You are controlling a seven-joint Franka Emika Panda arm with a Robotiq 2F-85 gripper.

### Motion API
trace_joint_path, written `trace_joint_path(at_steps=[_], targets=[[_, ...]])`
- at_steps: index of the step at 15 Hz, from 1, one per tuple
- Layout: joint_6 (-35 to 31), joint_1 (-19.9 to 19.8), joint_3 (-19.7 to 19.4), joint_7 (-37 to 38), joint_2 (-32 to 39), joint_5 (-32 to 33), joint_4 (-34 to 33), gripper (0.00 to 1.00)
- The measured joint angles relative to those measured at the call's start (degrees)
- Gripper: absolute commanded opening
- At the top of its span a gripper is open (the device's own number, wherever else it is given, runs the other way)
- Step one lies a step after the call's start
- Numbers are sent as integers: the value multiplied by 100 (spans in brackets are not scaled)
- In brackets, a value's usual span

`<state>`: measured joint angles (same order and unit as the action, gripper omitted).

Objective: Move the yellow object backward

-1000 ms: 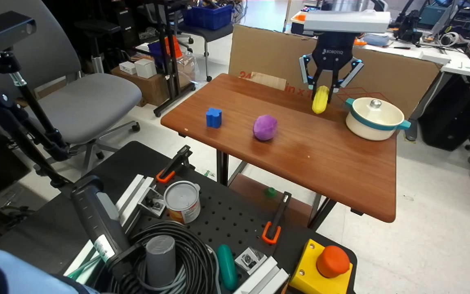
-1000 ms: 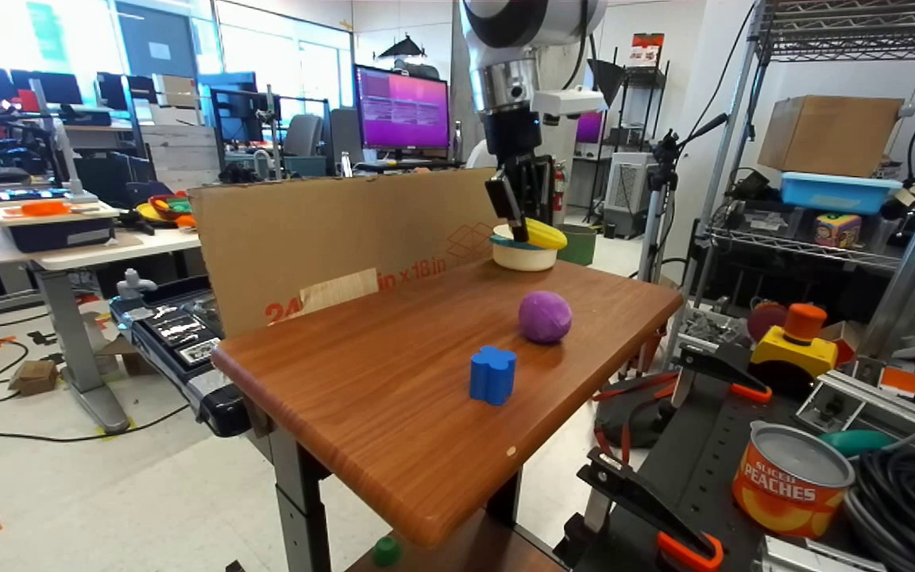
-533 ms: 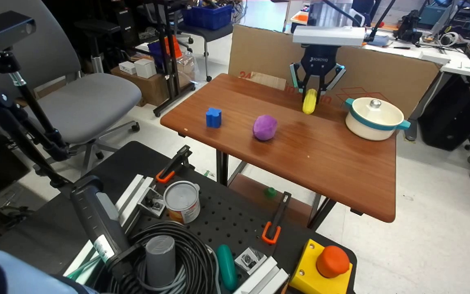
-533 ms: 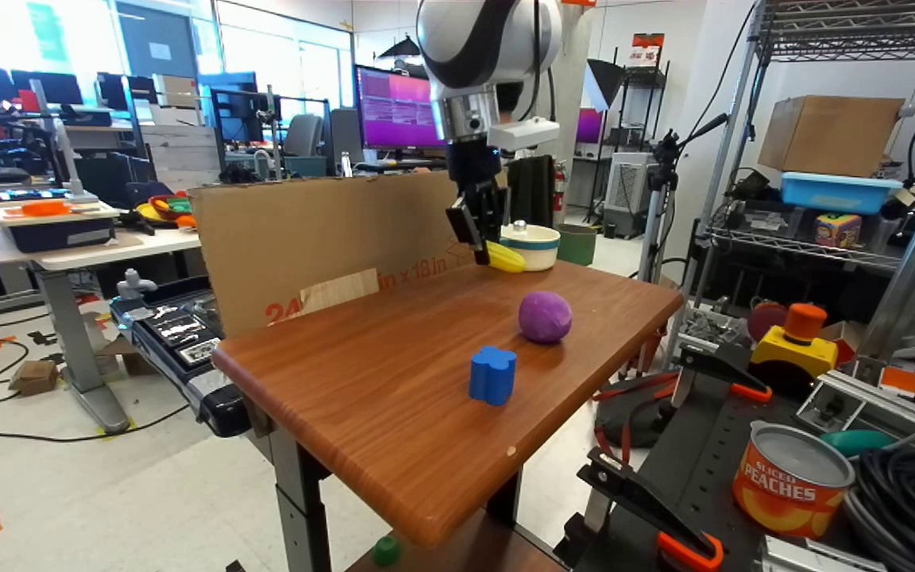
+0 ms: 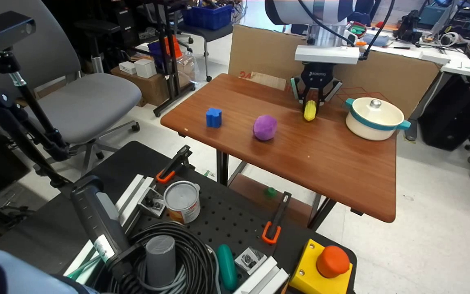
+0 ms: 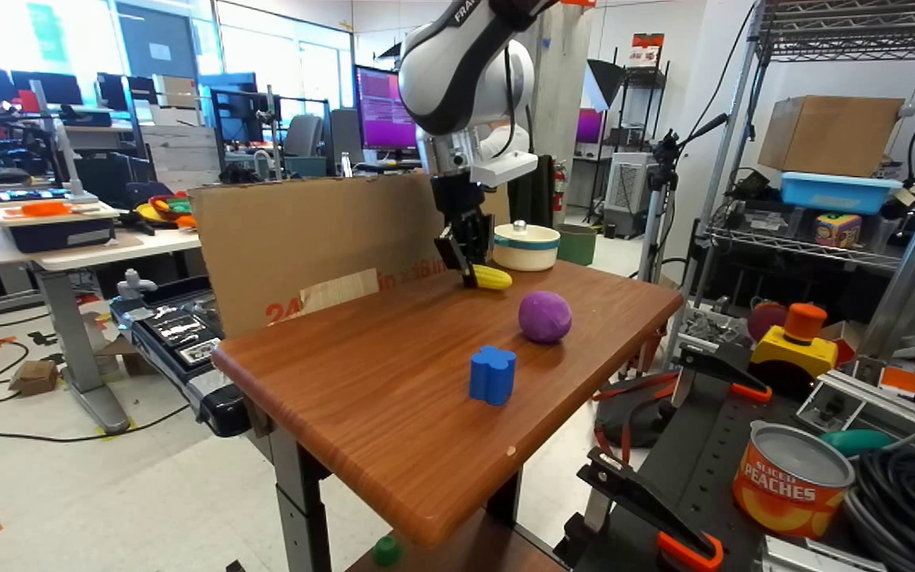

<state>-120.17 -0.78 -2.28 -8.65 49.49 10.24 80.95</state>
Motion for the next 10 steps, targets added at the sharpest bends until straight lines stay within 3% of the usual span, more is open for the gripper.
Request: trace_joint_path(at_steps=[5, 10], targets=[[-87, 1, -7, -159, 38, 251, 23, 97], [-429, -3, 40, -609, -596, 311, 846, 100]])
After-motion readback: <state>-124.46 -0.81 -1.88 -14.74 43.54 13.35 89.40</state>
